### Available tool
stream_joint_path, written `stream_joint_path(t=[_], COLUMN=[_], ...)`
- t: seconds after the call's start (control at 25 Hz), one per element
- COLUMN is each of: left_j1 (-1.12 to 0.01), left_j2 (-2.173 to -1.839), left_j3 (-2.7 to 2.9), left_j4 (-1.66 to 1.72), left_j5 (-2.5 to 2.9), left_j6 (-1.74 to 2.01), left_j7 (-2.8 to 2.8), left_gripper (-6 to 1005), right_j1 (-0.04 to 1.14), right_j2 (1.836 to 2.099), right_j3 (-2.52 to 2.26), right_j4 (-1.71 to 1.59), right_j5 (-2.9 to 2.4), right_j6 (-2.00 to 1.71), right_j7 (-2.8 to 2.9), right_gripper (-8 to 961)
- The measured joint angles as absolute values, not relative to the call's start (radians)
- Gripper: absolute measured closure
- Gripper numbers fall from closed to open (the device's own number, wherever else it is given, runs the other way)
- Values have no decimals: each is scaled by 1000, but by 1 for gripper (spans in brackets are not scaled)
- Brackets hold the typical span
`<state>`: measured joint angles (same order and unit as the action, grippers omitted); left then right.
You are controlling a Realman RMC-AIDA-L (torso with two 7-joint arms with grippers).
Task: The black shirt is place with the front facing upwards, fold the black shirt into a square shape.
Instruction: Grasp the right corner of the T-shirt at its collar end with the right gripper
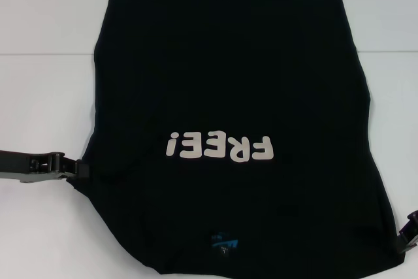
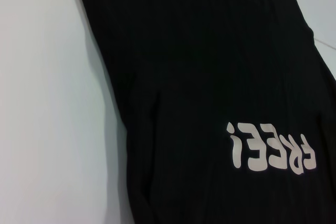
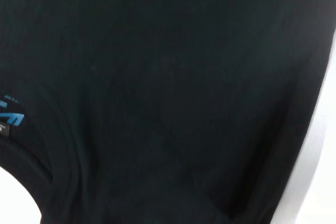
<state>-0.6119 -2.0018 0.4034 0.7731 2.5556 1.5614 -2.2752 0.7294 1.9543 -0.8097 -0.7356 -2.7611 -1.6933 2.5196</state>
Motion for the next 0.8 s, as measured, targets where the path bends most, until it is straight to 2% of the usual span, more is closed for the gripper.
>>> stream_joint_path(t=[0.24, 0.36, 0.56, 0.8], left_j1=[-613, -614, -614, -608], left_j2=[-2002, -2002, -2000, -1999], left_j3=[402, 404, 406, 401], left_j4=[773, 773, 773, 773], left_j5=[2556, 2556, 2544, 2524], left_j6=[1562, 1562, 1564, 1571], left_j7=[-2275, -2275, -2275, -2270], left_gripper=[966, 966, 966, 966], right_j1=[738, 738, 735, 709], right_j2=[1954, 1954, 1950, 1930], right_j3=[-810, -809, -789, -699], right_j4=[-726, -726, -726, -725], right_j5=[-2771, -2772, -2743, -2660], right_j6=[-1692, -1691, -1698, -1741], right_j7=[2520, 2520, 2506, 2442], right_gripper=[787, 933, 935, 937])
